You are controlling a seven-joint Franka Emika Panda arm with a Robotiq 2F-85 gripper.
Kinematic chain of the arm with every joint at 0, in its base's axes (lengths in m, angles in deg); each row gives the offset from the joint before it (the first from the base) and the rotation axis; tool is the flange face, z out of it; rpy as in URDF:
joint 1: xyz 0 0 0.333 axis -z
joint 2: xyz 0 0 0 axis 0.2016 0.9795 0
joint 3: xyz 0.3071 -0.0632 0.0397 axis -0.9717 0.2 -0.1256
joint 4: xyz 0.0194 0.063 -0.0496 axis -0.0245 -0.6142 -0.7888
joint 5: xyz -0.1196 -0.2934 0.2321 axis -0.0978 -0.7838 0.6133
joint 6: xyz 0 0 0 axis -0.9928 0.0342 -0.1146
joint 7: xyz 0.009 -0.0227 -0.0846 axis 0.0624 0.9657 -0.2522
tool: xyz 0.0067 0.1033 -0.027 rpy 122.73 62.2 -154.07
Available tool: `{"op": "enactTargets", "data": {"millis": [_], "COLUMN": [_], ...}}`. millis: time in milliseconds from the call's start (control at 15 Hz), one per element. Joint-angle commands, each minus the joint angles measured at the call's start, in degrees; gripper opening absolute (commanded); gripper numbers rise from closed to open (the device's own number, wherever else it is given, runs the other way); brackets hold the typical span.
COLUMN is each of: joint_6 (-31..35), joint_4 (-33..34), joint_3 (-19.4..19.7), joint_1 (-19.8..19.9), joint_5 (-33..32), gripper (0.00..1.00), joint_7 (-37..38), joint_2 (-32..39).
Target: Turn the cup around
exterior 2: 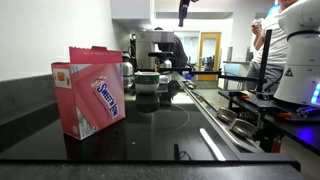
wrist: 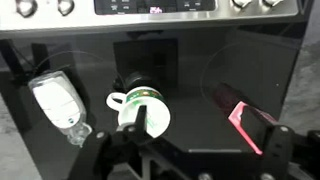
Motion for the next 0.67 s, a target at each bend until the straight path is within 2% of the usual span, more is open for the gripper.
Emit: {"op": "enactTargets", "data": {"millis": [0,333,600], "joint_6": [-0.2,-0.2,2.76], "joint_4": [0.13,0.13,3.01], "joint_3": [-1.11,-1.11,-1.65], "joint_1": [1.21,1.21,-0.3], "joint_5": [0.4,0.4,2.85], "gripper": [1.0,1.0,1.0], "joint_7": [-0.31,-0.31,-2.54], "joint_2": [0.08,0.07,5.93]}}
